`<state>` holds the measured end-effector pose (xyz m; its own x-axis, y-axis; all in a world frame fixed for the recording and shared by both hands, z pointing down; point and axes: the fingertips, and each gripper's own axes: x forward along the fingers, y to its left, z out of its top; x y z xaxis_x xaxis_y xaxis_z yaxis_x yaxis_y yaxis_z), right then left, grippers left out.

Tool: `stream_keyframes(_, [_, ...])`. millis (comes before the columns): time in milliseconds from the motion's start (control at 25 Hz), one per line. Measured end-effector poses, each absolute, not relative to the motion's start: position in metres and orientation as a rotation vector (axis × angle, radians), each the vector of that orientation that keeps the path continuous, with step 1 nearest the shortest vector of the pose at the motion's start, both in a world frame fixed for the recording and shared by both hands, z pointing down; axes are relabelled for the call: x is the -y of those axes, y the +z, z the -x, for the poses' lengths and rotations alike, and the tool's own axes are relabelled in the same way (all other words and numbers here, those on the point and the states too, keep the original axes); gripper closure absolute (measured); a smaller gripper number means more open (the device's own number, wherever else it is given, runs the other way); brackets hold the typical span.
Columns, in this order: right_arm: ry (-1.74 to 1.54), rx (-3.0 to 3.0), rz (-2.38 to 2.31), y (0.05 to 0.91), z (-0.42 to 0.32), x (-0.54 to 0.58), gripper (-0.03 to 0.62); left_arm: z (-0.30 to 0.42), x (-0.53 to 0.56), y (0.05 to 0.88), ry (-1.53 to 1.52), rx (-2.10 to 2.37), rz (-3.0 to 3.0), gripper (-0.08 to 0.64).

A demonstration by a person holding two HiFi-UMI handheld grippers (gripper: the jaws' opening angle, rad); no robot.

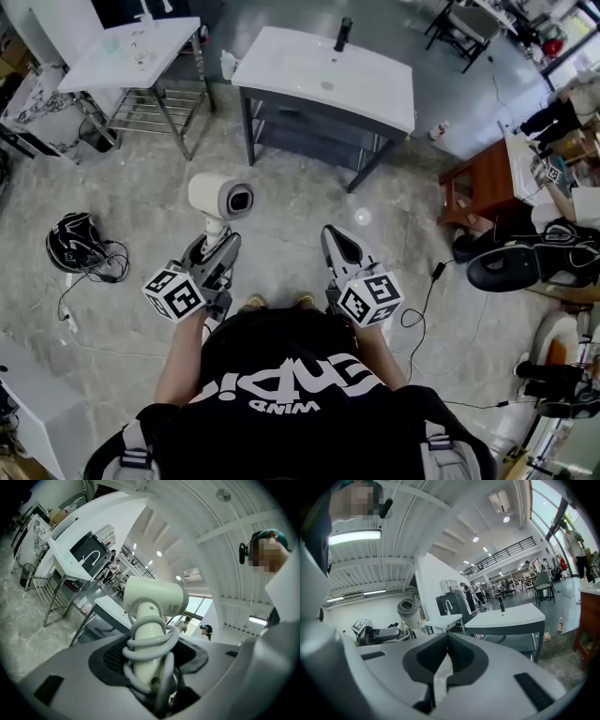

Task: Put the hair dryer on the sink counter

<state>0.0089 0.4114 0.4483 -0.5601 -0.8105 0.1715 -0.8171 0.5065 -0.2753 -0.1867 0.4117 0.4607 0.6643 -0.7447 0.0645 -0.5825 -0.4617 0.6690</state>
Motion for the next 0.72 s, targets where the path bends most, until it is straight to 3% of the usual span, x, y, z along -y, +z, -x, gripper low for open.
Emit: stream_keyframes(720, [0.495,2.650,-1.629,0.458,0.013,-0.412,0.574,0.218,-0.395,0.460,-0.294,0.939,-2.260,0.293])
